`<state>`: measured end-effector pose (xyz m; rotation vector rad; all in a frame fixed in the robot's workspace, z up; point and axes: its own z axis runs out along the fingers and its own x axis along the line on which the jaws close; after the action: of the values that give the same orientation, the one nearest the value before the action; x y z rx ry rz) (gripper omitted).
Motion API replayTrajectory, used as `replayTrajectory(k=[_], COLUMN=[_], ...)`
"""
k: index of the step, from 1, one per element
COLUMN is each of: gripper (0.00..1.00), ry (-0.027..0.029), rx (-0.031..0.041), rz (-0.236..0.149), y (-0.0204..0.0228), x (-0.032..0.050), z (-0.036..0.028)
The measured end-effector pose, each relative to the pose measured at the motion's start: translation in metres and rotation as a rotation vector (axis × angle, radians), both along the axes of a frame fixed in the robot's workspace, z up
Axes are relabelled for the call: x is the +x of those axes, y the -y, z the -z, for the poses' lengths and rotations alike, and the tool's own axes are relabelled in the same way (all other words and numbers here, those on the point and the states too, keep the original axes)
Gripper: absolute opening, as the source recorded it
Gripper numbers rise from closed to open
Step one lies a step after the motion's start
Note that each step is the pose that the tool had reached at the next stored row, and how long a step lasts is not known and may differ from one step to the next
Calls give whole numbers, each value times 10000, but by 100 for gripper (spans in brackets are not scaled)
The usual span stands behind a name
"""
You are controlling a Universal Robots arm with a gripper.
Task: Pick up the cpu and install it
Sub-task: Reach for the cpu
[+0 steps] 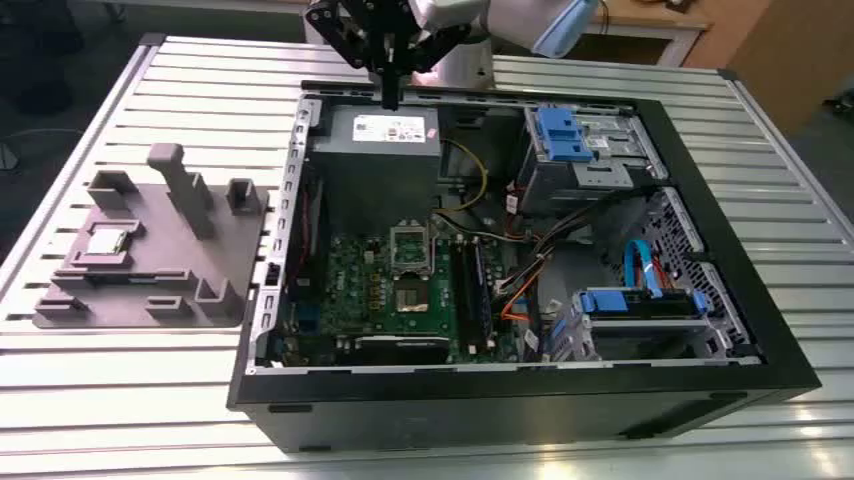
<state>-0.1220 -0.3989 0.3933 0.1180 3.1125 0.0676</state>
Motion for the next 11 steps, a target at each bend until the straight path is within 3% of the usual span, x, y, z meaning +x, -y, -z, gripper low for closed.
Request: replayTrajectory(k=[11], gripper=[10], ry=[0], rx=[0], rz=[0], y=[0], x=[-6], z=[0])
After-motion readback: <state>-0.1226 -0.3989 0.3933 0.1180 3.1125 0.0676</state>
